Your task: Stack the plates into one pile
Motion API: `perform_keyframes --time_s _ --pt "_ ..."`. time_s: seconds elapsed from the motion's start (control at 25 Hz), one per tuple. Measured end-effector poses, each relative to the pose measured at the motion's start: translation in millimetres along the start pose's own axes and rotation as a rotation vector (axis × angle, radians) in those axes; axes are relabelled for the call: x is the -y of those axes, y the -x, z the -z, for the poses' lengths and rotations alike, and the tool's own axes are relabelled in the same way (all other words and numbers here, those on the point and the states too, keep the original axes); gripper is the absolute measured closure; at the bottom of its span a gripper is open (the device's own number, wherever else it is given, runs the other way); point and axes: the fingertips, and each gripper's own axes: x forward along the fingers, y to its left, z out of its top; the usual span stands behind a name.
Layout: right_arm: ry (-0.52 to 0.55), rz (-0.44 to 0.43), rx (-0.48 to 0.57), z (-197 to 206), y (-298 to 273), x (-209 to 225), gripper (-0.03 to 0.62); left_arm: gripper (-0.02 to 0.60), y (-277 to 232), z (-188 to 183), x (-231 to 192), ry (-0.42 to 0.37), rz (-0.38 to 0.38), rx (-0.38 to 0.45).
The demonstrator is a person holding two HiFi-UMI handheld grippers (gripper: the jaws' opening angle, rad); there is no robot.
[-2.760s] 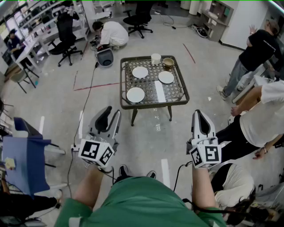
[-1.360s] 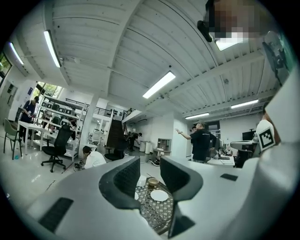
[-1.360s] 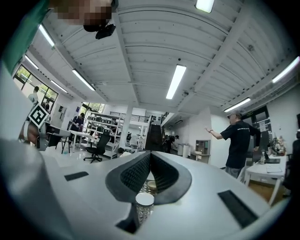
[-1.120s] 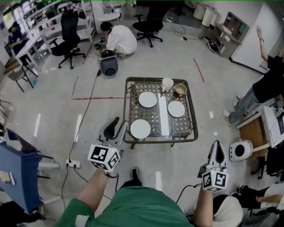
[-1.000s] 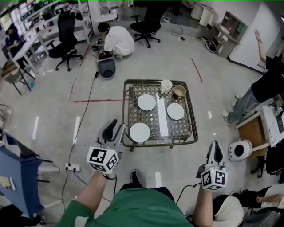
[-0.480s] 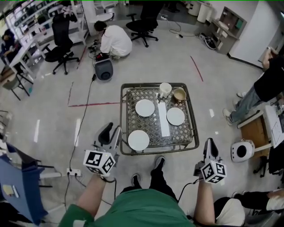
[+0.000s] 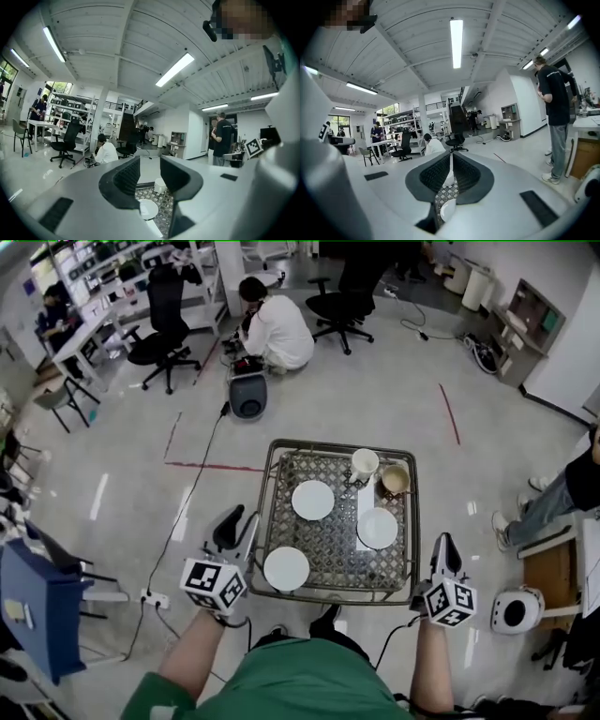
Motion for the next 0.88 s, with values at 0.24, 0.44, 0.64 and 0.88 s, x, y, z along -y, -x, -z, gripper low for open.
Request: perform_keyframes --time_s 0.24,0.44,0.64,0.88 --pt "-0.088 -0.085 -0.082 19.2 -70.4 24.7 0.566 0.436 -27.5 11.1 0.7 0.010 -0.077 -0.040" --pt "-0.274 -0.099 -0.201 70.8 -105.5 44.4 0.565 0.436 -46.8 27.8 -12.7 0.023 -0.102 -0.101" --pt "-0.401 -0.025 -0.300 126.9 -119.3 67.1 0.539 0.436 -74.4 56.3 -22.6 0.038 -0.072 -0.170" --pt "-0.512 0.041 -0.400 184.9 -118.9 73.3 0.510 0.436 -101.3 73.8 -29.0 0.048 -0.017 -0.224"
